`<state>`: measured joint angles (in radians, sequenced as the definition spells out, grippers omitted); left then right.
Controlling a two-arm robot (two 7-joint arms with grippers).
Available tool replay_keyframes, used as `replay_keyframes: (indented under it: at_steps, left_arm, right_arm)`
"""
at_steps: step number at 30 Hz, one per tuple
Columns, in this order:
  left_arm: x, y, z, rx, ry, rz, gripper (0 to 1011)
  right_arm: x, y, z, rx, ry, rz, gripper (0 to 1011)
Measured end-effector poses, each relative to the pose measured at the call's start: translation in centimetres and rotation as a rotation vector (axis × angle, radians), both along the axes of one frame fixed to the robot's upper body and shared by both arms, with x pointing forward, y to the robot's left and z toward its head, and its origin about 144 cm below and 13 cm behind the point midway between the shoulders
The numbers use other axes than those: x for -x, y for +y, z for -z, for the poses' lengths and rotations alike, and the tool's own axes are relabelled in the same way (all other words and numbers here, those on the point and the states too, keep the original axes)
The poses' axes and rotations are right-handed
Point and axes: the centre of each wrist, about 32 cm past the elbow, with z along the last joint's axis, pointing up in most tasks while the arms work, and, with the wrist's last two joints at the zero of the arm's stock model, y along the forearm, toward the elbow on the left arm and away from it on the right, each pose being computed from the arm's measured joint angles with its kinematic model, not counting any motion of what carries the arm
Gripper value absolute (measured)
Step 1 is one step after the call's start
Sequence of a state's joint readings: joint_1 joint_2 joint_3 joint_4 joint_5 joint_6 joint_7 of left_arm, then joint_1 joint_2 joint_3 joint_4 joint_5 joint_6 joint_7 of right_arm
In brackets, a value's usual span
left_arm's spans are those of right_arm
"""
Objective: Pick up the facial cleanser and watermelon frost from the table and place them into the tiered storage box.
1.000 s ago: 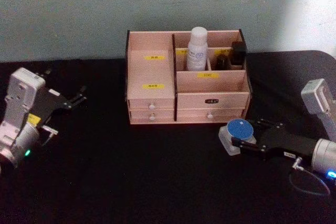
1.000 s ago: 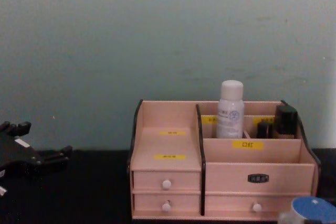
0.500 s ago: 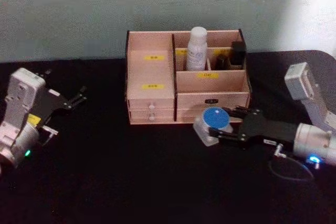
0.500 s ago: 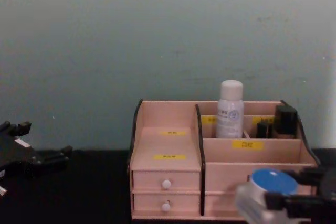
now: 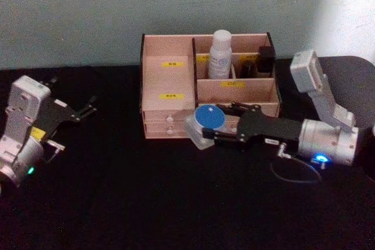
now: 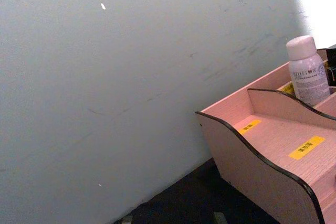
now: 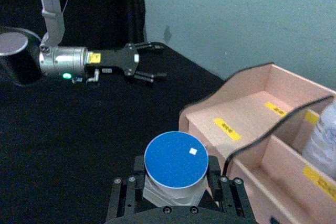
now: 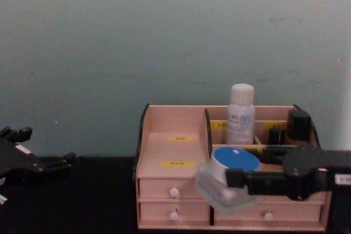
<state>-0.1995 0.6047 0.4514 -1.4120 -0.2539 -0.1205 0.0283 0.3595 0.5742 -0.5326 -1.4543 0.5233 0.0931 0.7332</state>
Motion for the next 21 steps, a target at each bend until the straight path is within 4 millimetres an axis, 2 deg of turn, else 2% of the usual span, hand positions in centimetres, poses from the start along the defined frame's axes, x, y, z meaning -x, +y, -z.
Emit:
replay_keyframes:
  at_steps: [21]
  left_arm:
    - [0.0, 0.0, 0.0, 0.0, 0.0, 0.0, 1001]
  right_arm:
    - [-4.9, 4.0, -1.2, 0.01, -0.032, 0.02, 702]
